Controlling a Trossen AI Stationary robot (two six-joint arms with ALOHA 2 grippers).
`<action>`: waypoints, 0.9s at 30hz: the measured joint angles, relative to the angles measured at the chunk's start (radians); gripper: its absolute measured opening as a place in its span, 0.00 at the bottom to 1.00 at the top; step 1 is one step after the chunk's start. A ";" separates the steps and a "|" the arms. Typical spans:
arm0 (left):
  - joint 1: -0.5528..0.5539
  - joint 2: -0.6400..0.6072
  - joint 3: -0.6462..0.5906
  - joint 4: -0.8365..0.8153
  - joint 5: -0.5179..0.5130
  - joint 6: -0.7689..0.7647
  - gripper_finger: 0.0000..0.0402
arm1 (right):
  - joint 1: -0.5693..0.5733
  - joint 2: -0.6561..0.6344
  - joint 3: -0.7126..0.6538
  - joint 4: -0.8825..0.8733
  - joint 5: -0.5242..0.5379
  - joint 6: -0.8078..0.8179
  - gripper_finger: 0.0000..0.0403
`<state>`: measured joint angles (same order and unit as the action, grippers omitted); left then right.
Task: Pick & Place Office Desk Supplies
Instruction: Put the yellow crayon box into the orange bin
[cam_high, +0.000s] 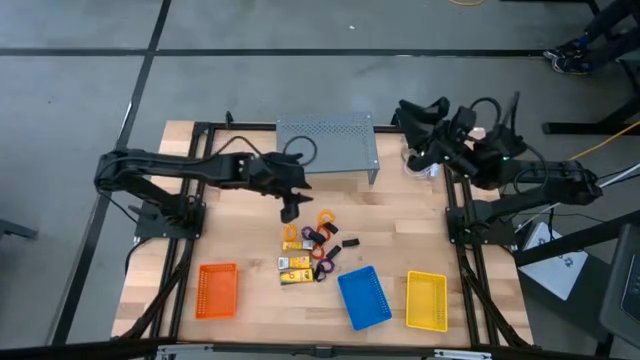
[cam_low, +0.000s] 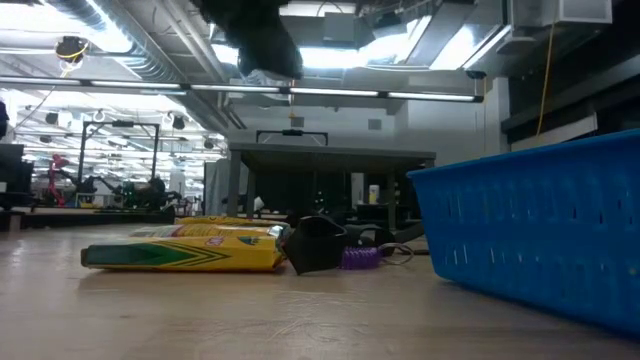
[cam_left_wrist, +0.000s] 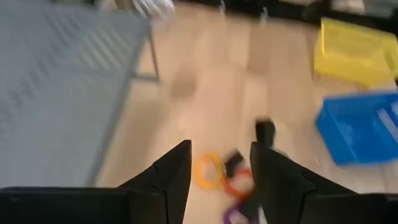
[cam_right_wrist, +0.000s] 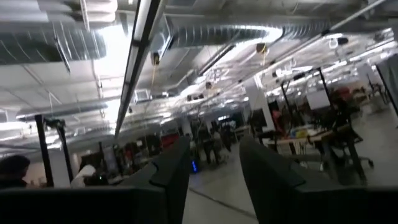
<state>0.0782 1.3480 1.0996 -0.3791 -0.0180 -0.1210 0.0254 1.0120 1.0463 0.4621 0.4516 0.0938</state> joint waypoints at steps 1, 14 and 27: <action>-0.006 0.016 0.000 -0.012 0.025 -0.004 0.40 | 0.000 0.005 0.008 -0.023 0.001 0.006 0.36; -0.172 0.166 0.000 -0.170 0.149 0.076 0.47 | 0.005 0.019 0.024 -0.153 0.002 0.168 0.36; -0.197 0.359 -0.001 -0.145 0.114 -0.058 0.55 | 0.005 0.020 0.023 -0.255 -0.033 0.212 0.36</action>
<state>-0.1192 1.7071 1.0985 -0.5236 0.0963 -0.1795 0.0299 1.0317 1.0695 0.2073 0.4187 0.3058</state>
